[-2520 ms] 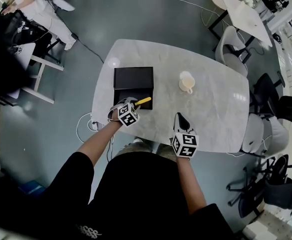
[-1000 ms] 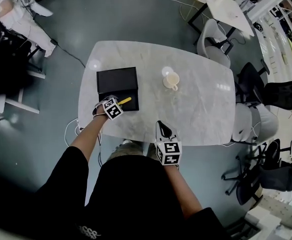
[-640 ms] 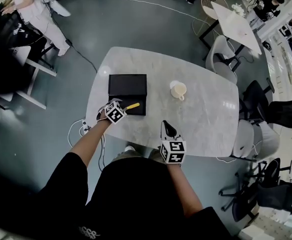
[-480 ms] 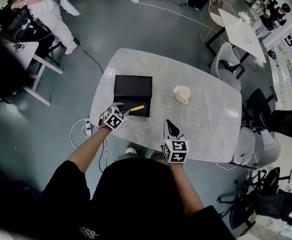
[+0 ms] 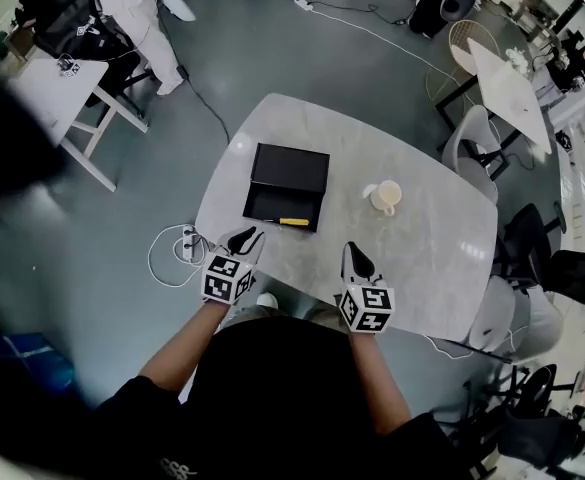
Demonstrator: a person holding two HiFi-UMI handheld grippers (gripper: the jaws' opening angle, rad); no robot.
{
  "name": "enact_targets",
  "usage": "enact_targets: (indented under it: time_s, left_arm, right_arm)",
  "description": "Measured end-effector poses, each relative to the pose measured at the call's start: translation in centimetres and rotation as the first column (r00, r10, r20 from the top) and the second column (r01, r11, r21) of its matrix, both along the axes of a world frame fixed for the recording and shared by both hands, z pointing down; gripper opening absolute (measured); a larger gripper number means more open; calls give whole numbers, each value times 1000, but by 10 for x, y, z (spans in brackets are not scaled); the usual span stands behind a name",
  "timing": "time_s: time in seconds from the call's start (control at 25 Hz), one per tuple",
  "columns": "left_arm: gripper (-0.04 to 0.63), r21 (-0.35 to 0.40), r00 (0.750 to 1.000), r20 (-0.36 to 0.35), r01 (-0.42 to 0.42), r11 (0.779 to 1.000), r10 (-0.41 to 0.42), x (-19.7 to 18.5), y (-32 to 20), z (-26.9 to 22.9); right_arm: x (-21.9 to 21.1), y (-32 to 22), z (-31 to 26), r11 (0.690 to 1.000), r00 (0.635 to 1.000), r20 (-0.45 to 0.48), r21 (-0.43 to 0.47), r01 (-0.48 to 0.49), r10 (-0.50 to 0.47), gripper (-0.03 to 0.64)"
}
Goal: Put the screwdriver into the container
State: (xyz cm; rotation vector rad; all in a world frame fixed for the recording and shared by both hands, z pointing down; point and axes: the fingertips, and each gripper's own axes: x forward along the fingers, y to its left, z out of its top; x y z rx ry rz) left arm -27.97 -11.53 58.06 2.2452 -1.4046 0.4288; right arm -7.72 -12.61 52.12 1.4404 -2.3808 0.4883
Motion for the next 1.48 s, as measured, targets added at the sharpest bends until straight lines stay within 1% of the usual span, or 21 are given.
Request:
enact_targets:
  time_s: [0.08, 0.16, 0.36, 0.48, 0.72, 0.92, 1.28, 1.48]
  left_arm:
    - [65, 42, 999, -37, 32, 999, -31, 1, 8, -22]
    - [37, 82, 997, -60, 47, 996, -43, 5, 16, -41]
    - [17, 174, 998, -64, 32, 984, -21, 16, 26, -79]
    - [17, 205, 998, -65, 35, 978, -22, 18, 23, -89]
    - [17, 228, 998, -62, 33, 973, -19, 23, 18, -95]
    - [17, 238, 998, -56, 34, 971, -21, 23, 18, -98]
    - [17, 218, 999, -24, 46, 975, -41, 14, 21, -90]
    - [17, 210, 999, -21, 41, 977, -37, 8, 22, -86]
  right_arm:
    - [-5, 2, -13, 1000, 1000, 17, 25, 1, -2, 8]
    - [-9, 5, -22, 999, 1000, 20, 48, 7, -8, 8]
    - [-14, 9, -38, 996, 1000, 2, 87, 11, -11, 8]
    - [-12, 10, -46, 994, 1000, -17, 110, 2, 0, 8]
    - [-5, 12, -55, 991, 1000, -17, 136, -16, 18, 8]
    - [-8, 13, -58, 989, 1000, -15, 150, -10, 13, 8]
    - [-15, 19, -55, 989, 1000, -7, 145, 8, -7, 8]
    - [-22, 20, -53, 990, 1000, -8, 138, 16, -15, 8]
